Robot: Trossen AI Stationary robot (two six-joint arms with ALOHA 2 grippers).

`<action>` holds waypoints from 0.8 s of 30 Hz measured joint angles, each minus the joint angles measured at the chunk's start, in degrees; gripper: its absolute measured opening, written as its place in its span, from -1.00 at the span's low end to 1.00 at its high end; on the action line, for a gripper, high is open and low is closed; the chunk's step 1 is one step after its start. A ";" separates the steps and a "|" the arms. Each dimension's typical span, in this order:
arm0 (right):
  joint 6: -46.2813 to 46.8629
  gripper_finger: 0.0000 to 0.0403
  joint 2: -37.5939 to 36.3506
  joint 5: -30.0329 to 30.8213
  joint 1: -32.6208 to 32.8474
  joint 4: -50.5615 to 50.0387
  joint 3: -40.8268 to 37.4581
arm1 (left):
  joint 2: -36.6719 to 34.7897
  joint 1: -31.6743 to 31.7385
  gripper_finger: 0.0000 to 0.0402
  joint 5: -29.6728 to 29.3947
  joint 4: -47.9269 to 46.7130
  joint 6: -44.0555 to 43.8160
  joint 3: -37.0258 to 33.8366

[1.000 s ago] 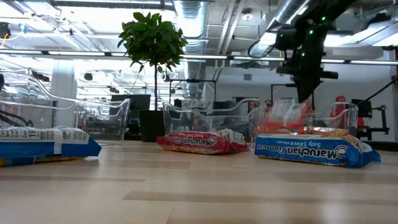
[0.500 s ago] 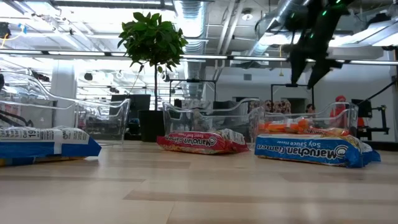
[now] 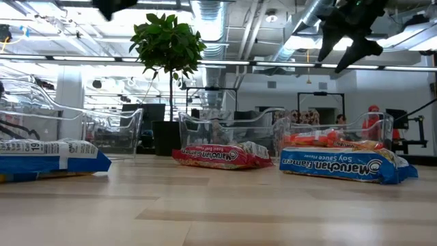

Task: Sort Maruchan noodles
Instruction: Put the left blue noodle pack into the left transparent bin

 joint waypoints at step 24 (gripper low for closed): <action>0.09 0.60 6.12 1.19 1.64 -0.03 -0.07 | 27.57 -21.96 0.22 -16.64 10.54 1.56 -12.66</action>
